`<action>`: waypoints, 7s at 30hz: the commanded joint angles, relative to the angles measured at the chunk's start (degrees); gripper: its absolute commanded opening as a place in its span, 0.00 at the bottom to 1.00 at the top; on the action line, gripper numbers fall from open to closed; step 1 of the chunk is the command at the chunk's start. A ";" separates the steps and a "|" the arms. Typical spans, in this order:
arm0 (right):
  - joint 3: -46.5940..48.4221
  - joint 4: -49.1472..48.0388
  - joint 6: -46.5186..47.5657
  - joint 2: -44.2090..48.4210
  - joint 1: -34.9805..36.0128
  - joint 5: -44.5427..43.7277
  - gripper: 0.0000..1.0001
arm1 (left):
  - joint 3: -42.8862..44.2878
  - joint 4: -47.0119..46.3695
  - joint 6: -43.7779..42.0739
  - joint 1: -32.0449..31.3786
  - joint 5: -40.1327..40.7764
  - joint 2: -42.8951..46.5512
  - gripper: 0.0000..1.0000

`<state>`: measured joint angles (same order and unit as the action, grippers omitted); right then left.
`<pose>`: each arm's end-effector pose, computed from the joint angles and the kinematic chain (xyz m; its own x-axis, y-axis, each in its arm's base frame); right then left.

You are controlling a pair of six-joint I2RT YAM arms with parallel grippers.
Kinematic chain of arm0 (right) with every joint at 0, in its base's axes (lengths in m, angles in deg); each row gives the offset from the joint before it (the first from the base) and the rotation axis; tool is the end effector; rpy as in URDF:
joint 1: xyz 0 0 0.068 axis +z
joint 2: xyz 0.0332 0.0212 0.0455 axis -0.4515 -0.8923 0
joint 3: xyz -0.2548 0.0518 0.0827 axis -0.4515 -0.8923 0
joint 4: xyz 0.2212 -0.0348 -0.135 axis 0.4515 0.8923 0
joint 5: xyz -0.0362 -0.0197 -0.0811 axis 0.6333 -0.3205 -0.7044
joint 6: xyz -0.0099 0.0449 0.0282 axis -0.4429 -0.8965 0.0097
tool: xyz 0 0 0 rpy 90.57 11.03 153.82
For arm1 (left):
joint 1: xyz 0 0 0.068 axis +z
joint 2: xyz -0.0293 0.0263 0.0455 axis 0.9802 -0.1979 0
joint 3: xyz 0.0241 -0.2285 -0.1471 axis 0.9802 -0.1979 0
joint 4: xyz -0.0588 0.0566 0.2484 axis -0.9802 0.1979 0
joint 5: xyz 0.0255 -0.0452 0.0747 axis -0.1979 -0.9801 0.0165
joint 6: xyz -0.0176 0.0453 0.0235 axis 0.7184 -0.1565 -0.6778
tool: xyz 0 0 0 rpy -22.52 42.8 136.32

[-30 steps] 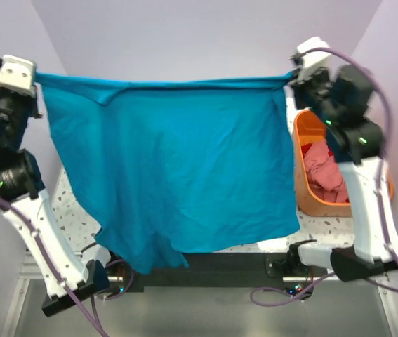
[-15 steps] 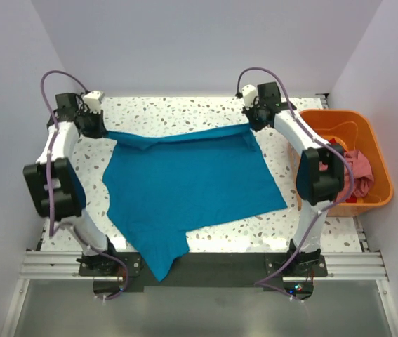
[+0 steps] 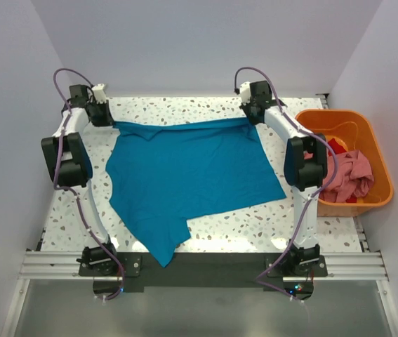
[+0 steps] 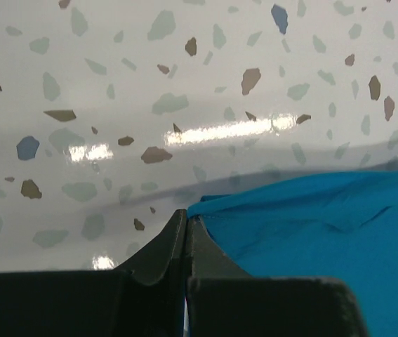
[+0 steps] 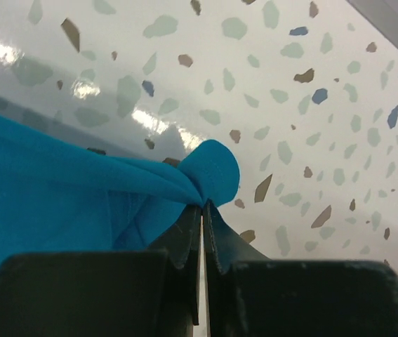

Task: Fold and stack the t-shirts
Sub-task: Flatten the tshirt out, then fold the tshirt

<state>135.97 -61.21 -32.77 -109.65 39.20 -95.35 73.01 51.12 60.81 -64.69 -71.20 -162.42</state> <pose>0.4964 0.1049 0.2149 -0.6045 -0.5309 -0.5939 -0.4114 0.8465 -0.3379 0.4886 0.1060 0.1952 -0.7537 -0.0973 -0.6500 0.0969 0.9617 -0.2563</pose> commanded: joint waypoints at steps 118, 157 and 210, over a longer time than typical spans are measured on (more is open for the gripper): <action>18.21 4.73 16.50 -12.64 0.91 -1.69 0.00 | 9.16 -7.64 2.00 -2.20 2.86 -4.15 0.57; 16.10 6.75 15.89 -10.53 0.91 0.42 0.00 | 16.54 -13.53 9.12 -5.10 1.20 -11.11 0.00; -5.43 18.88 29.16 11.35 -1.02 9.56 0.00 | -38.91 20.05 23.89 -5.10 7.53 49.79 0.00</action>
<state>131.93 -43.84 -5.97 -102.26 38.54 -87.02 36.42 69.99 82.86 -69.68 -62.78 -116.02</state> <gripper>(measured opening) 0.012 0.022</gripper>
